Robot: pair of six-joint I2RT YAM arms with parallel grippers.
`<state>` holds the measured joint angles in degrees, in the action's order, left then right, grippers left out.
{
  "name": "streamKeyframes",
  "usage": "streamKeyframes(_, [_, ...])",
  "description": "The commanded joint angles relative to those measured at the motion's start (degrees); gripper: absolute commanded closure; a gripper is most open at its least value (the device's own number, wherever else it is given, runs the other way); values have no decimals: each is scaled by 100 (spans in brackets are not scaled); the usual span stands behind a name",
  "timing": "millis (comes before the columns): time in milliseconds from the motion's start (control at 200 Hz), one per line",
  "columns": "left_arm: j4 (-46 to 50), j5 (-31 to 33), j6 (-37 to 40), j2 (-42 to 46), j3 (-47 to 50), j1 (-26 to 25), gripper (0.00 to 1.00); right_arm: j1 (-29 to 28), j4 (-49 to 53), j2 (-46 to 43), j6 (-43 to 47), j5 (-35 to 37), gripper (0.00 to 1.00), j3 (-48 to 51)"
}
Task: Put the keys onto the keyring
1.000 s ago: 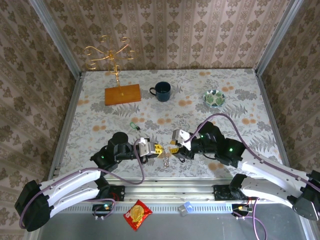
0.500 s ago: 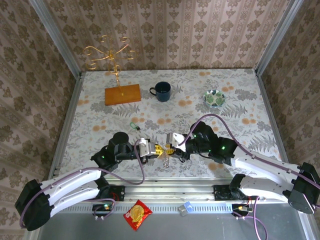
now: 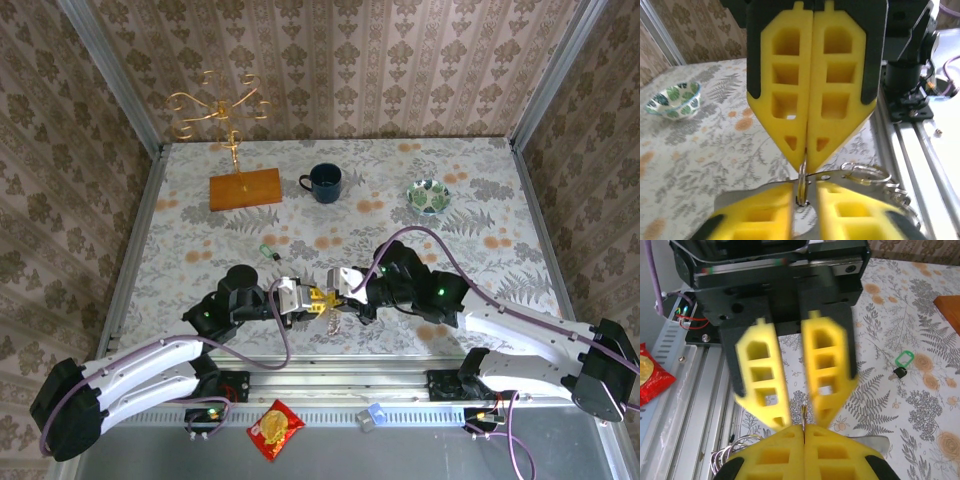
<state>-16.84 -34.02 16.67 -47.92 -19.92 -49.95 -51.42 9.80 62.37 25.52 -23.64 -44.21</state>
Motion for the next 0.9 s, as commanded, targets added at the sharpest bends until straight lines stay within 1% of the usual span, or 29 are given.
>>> streamKeyframes(0, [-118,135,47,141,41,-57,67,-52,521,83,350,25,100,-426])
streamKeyframes(110, [81,203,108,230,3,-62,67,-94,1118,241,604,253,100,-757])
streamKeyframes(240, [247,172,157,230,-77,-59,72,-165,1669,478,851,448,100,-1102])
streamKeyframes(340, [274,142,180,205,-112,-66,77,-247,1911,640,1011,535,100,-1312])
streamKeyframes(545, [362,133,267,168,-168,-75,90,-384,2059,809,1130,474,100,-1544])
streamKeyframes(630, [363,124,267,184,-170,-74,98,-400,1963,768,1031,413,100,-1523])
streamKeyframes(655, [359,127,266,193,-161,-76,100,-391,1856,703,977,412,95,-1457])
streamKeyframes(690, [353,124,266,208,-151,-75,100,-379,1666,577,895,421,87,-1350])
streamKeyframes(735, [314,124,249,237,-123,-71,100,-327,1376,373,791,392,81,-1117])
streamKeyframes(815, [132,124,167,281,-19,-69,100,-144,798,-55,576,294,77,-644])
streamKeyframes(895, [-93,117,77,307,70,-83,100,10,352,-410,416,278,76,-206])
